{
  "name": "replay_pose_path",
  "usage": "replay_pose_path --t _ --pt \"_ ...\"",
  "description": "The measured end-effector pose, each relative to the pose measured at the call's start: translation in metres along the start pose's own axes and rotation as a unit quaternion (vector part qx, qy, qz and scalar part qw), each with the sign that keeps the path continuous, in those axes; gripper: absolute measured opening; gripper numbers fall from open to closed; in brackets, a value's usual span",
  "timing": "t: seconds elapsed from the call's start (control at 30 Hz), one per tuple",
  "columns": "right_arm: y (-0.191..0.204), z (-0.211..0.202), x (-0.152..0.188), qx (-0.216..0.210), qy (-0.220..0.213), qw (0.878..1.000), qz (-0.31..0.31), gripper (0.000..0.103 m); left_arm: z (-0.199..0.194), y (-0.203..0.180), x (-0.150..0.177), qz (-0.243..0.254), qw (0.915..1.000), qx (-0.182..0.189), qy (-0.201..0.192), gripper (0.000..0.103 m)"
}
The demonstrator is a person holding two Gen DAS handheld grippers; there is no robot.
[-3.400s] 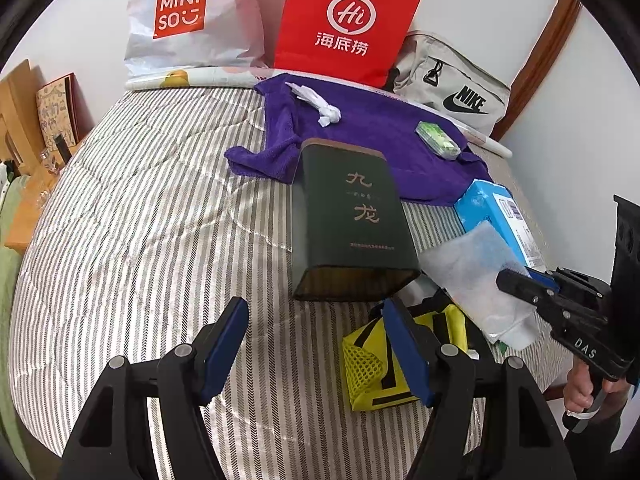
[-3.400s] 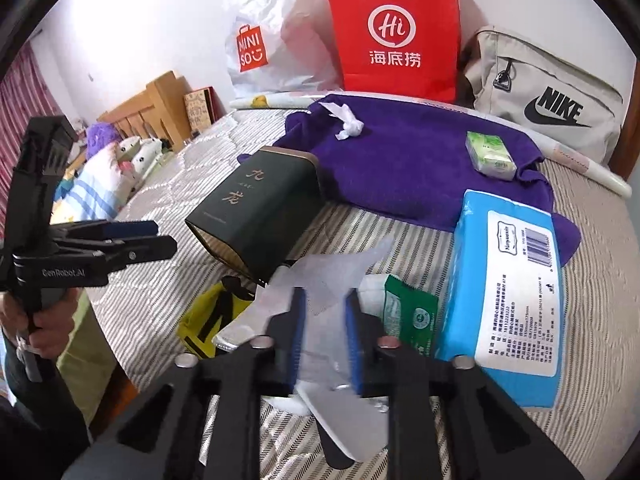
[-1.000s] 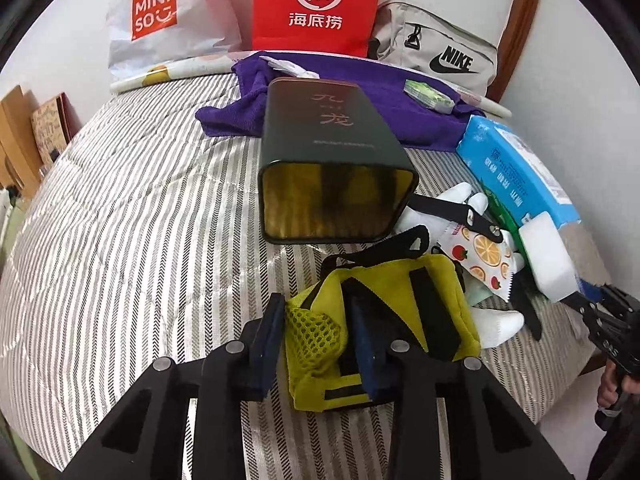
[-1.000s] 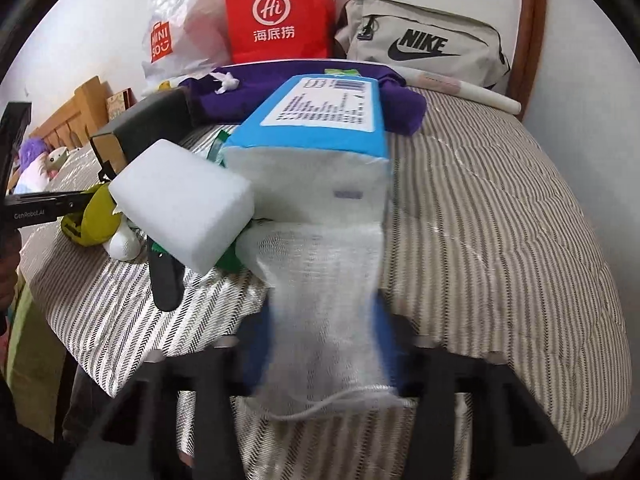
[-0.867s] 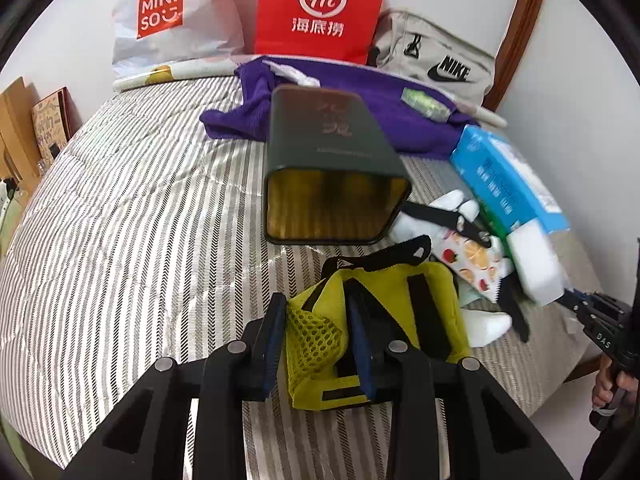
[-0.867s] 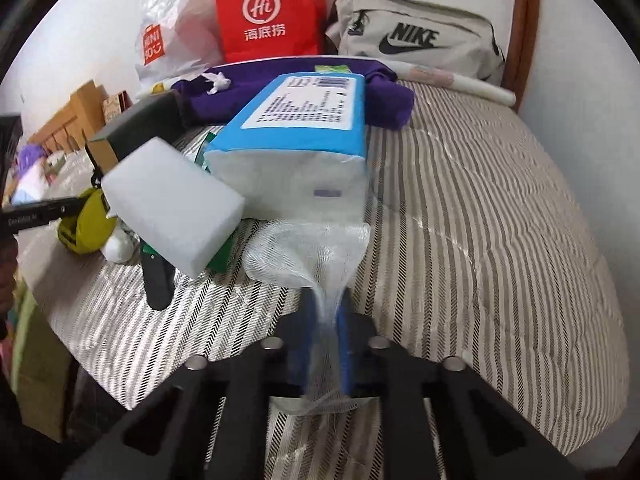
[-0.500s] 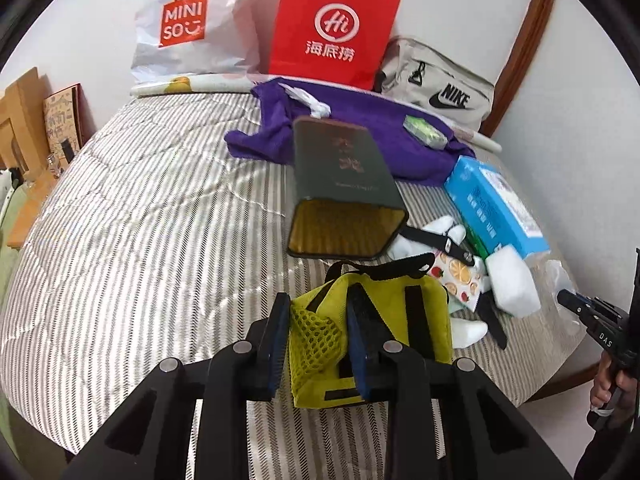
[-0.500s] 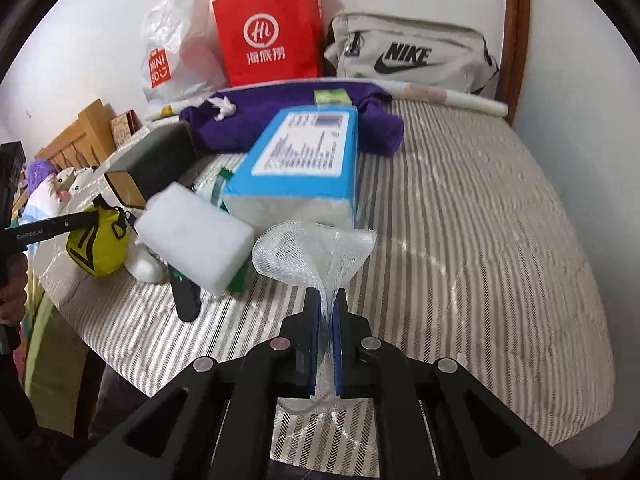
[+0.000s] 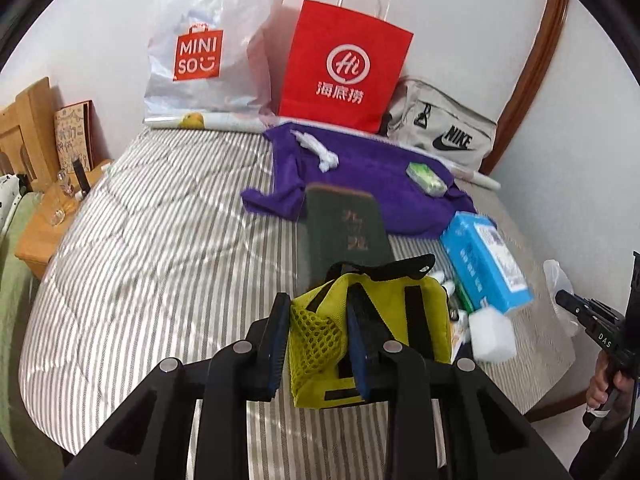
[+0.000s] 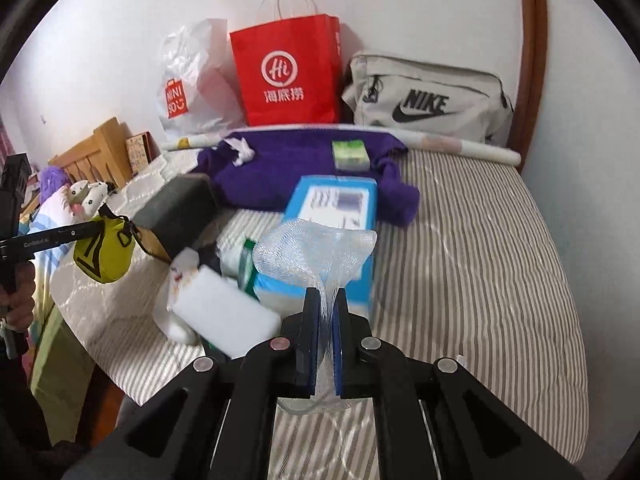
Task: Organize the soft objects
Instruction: 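Carry the yellow bag and the white net toward the purple towel with both tools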
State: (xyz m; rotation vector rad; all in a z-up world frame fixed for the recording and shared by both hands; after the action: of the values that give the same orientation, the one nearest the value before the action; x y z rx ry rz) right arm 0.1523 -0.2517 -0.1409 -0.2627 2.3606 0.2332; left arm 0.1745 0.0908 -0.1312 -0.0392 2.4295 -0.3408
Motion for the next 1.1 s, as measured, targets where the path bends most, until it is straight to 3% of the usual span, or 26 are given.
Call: replay_pose_path --t 0.4,0.73,1.1 --pt "0.000 0.025 -0.062 -0.037 -0.017 0.999 0.005 0.006 0.014 -0.001 -0.054 -0.003 0.9999 -0.013 -0.008 0.026" --pt "-0.010 0.055 -0.108 -0.043 -0.024 0.999 0.002 0.006 0.042 -0.007 -0.095 -0.014 0.9999 -0.010 -0.003 0.026" --pt "-0.029 0.111 -0.138 -0.047 0.005 0.999 0.013 0.006 0.090 -0.007 -0.134 -0.022 0.9996 -0.010 0.014 0.026"
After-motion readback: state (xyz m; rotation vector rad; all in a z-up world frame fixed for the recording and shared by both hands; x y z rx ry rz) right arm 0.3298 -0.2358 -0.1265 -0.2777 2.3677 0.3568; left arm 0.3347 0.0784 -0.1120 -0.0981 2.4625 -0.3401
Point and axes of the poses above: each gripper's, at about its wrist camera, not at the fingertips, and z roughly the way its jaws point, y to its left, x to its underside, the point moved 6 cm from there along z, roughly the way its jaws point, and after that the axes turned 1 degree about -z, right-handed, at the moved point
